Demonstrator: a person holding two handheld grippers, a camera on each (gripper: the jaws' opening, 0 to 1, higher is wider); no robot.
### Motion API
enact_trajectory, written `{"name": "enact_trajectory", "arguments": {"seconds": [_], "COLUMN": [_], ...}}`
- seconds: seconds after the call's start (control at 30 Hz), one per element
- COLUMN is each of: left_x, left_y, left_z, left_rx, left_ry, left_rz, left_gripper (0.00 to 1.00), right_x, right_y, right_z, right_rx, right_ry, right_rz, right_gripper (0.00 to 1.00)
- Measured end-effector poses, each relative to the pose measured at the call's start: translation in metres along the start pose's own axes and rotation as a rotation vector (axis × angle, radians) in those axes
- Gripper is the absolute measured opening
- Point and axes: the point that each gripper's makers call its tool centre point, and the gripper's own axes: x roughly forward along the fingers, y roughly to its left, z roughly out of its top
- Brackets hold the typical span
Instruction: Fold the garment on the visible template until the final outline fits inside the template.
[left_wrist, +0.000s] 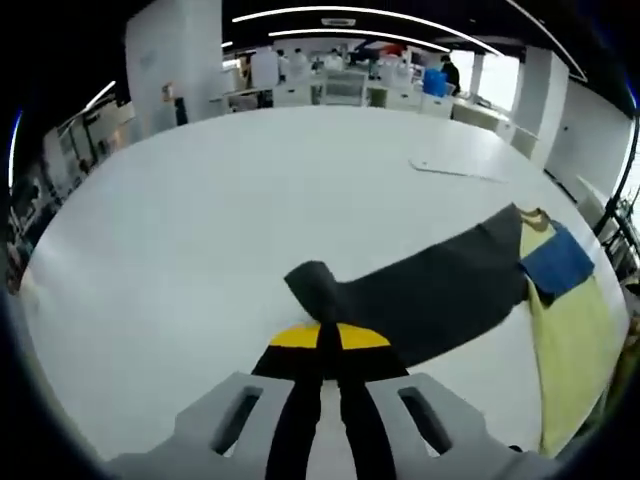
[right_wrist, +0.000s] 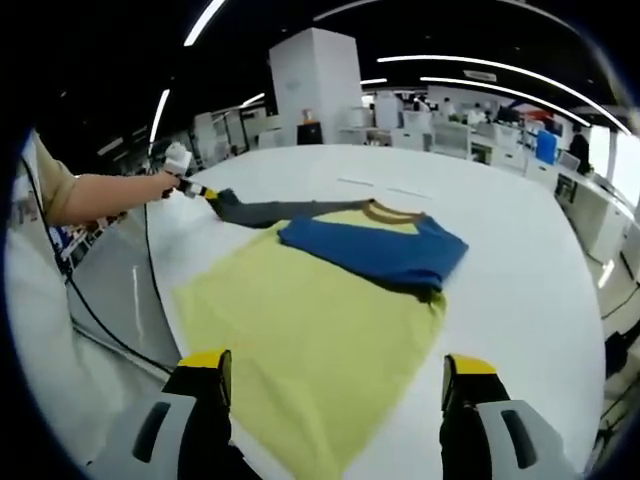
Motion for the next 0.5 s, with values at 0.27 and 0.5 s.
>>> {"name": "enact_trajectory", "arguments": {"seconds": [0.27,0.5], "left_x": [-0.008,-0.015], "left_y": [-0.024,-0.053], "left_z": [0.017,0.032], "left_rx": [0.026,0.053], "left_ry": [-0.027,-0.045], "left_rz": [-0.04,-0.078], "left_gripper": [0.01,0.01], "right_x": [-0.001,0.0], "right_y": [-0.001,-0.003], "right_z": [-0.003,-0.007], "right_rx": [0.001,0.003], "right_ry": [-0.004,-0.003], "right_rz": [0.009,0.023], "right_gripper": [0.86,0.86]}}
